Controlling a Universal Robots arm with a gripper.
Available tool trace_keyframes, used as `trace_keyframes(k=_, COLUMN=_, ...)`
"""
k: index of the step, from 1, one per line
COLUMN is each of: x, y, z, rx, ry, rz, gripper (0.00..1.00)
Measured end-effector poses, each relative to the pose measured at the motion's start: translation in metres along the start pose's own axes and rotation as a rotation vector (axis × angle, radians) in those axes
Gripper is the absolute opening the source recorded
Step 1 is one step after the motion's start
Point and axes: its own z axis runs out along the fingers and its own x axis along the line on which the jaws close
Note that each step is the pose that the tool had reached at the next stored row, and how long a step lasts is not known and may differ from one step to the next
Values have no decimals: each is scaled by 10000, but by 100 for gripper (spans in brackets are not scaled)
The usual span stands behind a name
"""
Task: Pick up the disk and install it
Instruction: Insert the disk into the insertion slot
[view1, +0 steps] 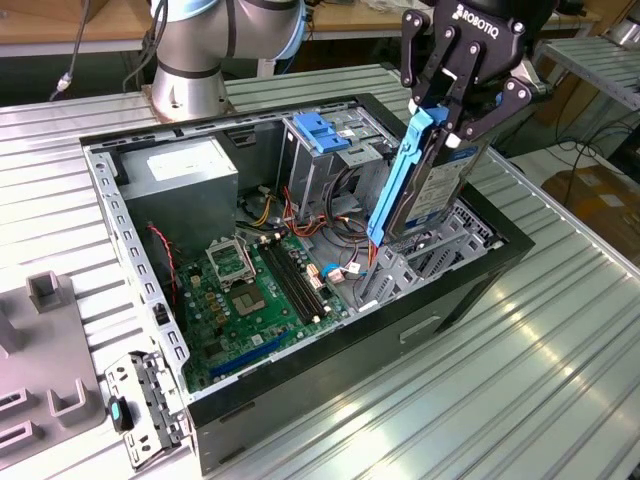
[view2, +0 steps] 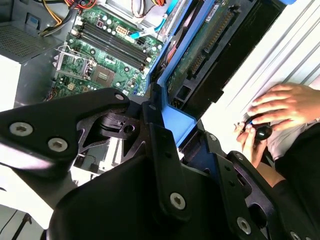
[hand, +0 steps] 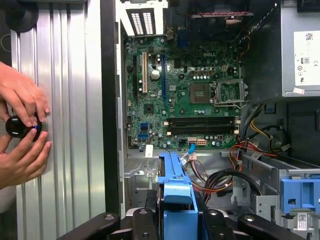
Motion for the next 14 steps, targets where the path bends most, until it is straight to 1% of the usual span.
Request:
trace_keyframes(k=1, x=15, y=-13, z=2, rx=0, ry=0, rz=0, gripper=37)
trace_keyframes(k=2, x=33, y=-46, z=7, rx=0, ry=2, rz=0, gripper=37)
trace_keyframes(k=4, x=31, y=-81, z=11, rx=0, ry=5, rz=0, gripper=37)
trace_keyframes(k=5, x=31, y=-116, z=17, rx=0, ry=4, rz=0, gripper=37)
trace_keyframes(k=8, x=29, y=-184, z=30, rx=0, ry=4, rz=0, gripper=37)
trace_keyframes(k=12, x=27, y=-243, z=47, rx=0, ry=5, rz=0, gripper=37)
trace_keyframes(k=14, x=27, y=-245, z=47, rx=0, ry=7, rz=2, gripper=37)
